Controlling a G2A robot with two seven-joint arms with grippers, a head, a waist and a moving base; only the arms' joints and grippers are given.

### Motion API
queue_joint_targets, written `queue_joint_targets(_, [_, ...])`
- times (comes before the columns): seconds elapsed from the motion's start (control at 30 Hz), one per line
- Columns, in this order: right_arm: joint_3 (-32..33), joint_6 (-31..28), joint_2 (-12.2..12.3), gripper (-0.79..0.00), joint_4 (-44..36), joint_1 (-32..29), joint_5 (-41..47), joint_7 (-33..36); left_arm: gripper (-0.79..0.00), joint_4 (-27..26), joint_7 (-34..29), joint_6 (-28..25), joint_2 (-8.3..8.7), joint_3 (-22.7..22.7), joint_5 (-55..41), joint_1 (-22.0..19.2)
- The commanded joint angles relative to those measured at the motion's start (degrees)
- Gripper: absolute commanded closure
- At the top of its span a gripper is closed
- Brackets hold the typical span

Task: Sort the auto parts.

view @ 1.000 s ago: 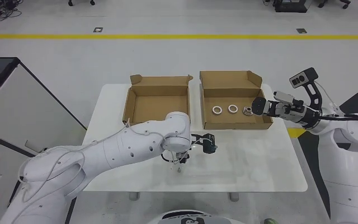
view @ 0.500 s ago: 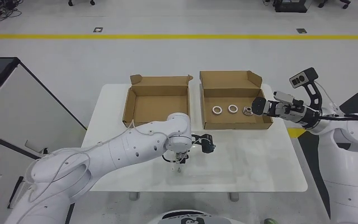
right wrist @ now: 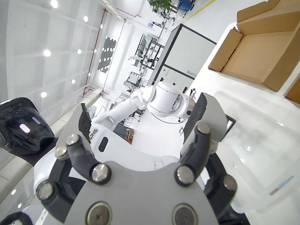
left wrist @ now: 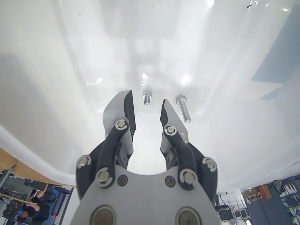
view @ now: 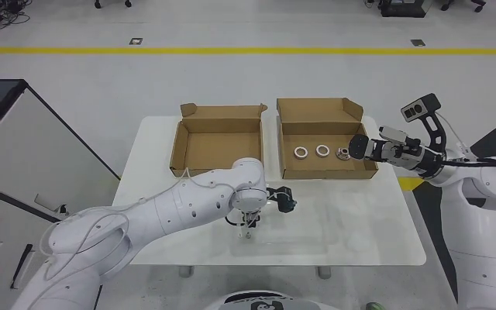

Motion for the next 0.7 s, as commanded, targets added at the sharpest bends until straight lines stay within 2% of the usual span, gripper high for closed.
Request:
queue_joint_targets(0.0, [0.00, 0.00, 0.00, -0.785, 0.00, 0.00, 0.00, 0.00, -0.323, 0.18, -0.04, 0.05, 0.07, 0.00, -0.11, -0.05])
queue_joint_targets(0.3, [0.00, 0.00, 0.00, -0.785, 0.00, 0.00, 0.00, 0.00, -0.320, 1.26, 0.36, -0.36, 0.39, 0.00, -0.99, -0.33])
queue_joint_targets(0.67, [0.00, 0.00, 0.00, -0.785, 0.00, 0.00, 0.00, 0.00, -0.302, 2.87, 0.83, -0.83, -0.47, 0.00, -0.70, 0.15])
